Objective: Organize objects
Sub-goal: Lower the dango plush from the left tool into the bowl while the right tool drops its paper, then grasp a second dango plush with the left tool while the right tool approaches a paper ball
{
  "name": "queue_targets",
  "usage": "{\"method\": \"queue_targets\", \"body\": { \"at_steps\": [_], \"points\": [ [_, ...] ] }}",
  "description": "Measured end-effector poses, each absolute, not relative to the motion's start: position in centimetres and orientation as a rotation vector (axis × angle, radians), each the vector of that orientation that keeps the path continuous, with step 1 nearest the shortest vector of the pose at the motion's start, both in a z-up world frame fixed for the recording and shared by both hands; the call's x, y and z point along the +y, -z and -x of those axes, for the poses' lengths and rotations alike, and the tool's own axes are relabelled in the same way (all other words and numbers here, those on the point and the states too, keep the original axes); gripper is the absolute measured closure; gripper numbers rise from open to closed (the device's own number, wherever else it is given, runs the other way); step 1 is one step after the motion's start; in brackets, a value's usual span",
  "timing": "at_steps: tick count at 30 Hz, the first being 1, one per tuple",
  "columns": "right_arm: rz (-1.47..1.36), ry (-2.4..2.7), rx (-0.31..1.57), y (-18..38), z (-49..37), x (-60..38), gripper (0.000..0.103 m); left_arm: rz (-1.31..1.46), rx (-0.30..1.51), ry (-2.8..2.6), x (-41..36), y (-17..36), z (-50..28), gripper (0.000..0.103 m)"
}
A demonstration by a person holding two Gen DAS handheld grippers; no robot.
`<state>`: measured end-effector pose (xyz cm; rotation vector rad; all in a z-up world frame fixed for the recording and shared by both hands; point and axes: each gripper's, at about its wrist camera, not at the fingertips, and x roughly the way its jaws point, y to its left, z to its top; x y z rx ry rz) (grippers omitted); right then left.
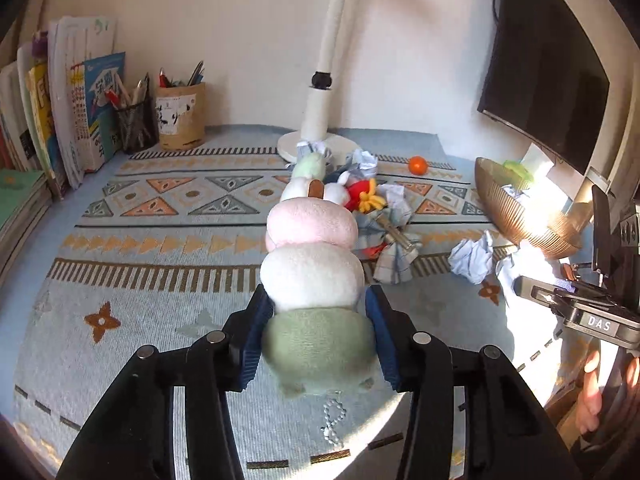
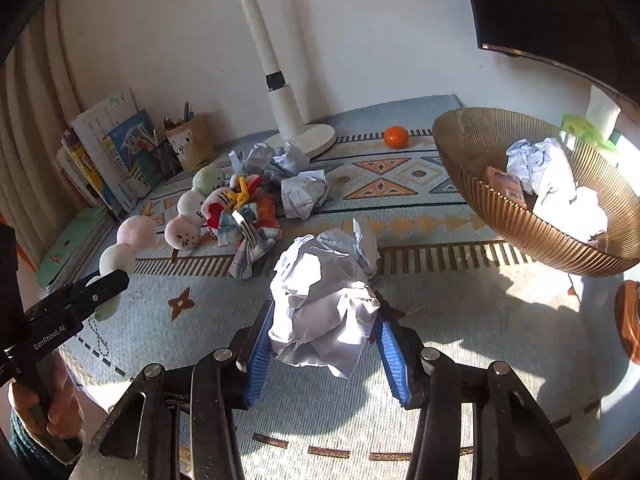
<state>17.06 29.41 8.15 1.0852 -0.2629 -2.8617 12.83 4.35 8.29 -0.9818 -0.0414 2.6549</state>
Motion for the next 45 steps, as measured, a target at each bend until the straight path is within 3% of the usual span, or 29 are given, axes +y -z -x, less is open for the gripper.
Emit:
{"method": "queue_targets", "body": {
  "at_steps": [5, 10, 20, 21, 24, 25, 26, 31, 37, 41, 45],
  "points": [
    [-0.917, 3.169, -0.321, -14.2, -17.2, 35.8, 0.055, 0.77, 0.049, -2.503, 12.6, -14.1, -10.5, 0.058],
    [-0.92, 3.294, -0.526, -16.3, -16.2, 42.2, 0.055, 0.707, 0.042, -2.289, 22.2, -17.0, -5.5, 0.058],
    [-1.058, 3.254, -0.548, -13.6, -13.0, 44.6, 0.055, 0.926, -0.09, -2.104, 32.2, -12.9, 1.6, 0.058],
    [-1.089, 3.238, -0.532, -13.2, -12.5, 44.6, 0.051, 0.928, -0.079, -2.104, 32.7, -12.6, 1.7, 0.057],
    [-1.17, 3.265, -0.443, -12.0, -11.9, 44.4, 0.043, 0.953, -0.099, -2.1, 33.4, -11.4, 2.4, 0.041],
    [-1.183, 3.273, -0.427, -11.7, -11.9, 44.4, 0.043, 0.969, -0.122, -2.1, 33.0, -11.0, 2.6, 0.029],
    [-1.186, 3.266, -0.435, -11.5, -12.1, 44.5, 0.043, 0.976, -0.153, -2.097, 32.6, -10.7, 2.8, 0.027],
    [-1.143, 3.219, -0.484, -11.2, -13.4, 44.0, 0.043, 1.005, -0.259, -2.097, 29.0, -10.6, 2.5, 0.027],
    [-0.996, 3.144, -0.329, -13.2, -13.9, 38.5, 0.042, 0.922, -0.321, -2.262, 20.6, -12.2, -1.0, 0.027],
    [-0.898, 3.071, -0.204, -13.6, -14.0, 33.8, 0.035, 0.817, -0.293, -2.447, 13.3, -13.1, -4.3, 0.027],
    [-0.875, 2.972, -0.194, -12.0, -13.1, 30.6, 0.03, 0.829, -0.288, -2.685, 6.2, -12.6, -6.2, 0.025]
  ]
}}
